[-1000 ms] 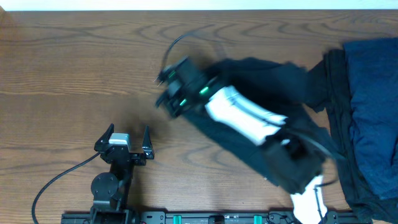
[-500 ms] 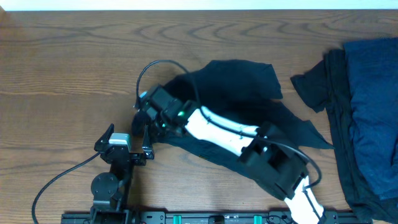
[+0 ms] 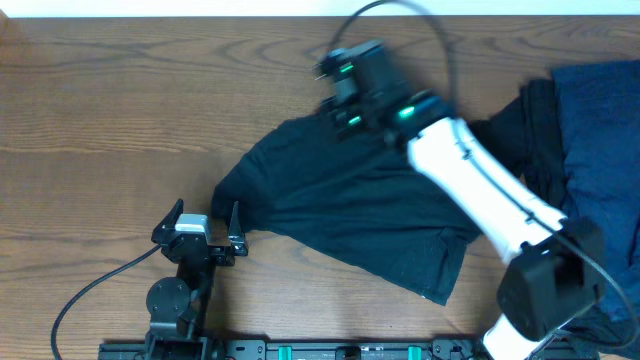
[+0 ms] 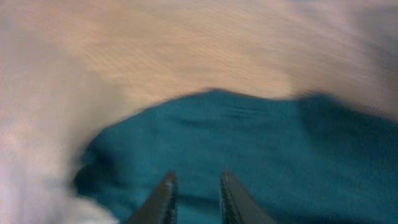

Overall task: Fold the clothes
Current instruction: 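Drag the black T-shirt leftward onto the table center with the right gripper, then pull the T-shirt shoulder up and right with the right gripper, then release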

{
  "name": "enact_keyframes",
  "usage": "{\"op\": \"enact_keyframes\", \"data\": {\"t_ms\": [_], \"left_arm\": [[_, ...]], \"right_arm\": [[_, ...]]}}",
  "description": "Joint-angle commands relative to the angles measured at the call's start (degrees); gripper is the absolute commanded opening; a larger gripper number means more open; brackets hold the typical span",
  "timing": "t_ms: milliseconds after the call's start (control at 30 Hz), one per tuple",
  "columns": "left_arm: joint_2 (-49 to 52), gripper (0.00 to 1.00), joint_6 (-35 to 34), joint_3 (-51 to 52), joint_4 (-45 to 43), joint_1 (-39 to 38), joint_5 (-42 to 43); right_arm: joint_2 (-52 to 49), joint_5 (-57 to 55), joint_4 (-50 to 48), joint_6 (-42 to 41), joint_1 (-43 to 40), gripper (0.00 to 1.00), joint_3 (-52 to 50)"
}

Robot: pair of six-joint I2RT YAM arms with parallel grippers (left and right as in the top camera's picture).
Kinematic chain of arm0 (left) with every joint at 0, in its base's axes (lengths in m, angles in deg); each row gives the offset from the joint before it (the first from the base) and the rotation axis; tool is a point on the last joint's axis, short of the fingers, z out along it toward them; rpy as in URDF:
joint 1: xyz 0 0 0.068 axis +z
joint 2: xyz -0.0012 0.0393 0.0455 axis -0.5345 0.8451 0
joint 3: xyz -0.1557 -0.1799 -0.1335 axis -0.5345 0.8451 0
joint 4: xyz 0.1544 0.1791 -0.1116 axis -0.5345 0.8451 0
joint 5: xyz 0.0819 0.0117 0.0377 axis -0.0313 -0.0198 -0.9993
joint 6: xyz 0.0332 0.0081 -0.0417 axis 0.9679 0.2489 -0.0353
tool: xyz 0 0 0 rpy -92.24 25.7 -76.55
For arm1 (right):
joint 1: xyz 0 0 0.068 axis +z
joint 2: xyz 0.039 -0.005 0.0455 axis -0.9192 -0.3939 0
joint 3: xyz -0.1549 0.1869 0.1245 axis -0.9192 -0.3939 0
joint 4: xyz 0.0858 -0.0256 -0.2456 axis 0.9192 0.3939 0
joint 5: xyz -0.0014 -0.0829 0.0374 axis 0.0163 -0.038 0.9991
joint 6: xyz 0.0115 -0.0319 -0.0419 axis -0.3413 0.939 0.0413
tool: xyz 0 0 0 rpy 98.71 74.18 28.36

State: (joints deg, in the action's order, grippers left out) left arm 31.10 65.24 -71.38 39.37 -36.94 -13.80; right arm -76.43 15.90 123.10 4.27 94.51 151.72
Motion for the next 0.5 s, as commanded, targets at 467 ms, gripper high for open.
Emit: {"op": "enact_keyframes", "data": {"t_ms": [467], "left_arm": [[-0.44, 0.98, 0.76, 0.76, 2.16, -0.22, 0.79]], "right_arm": [[-16.85, -4.94, 2.40, 1.44, -19.98, 0.01, -0.07]]}}
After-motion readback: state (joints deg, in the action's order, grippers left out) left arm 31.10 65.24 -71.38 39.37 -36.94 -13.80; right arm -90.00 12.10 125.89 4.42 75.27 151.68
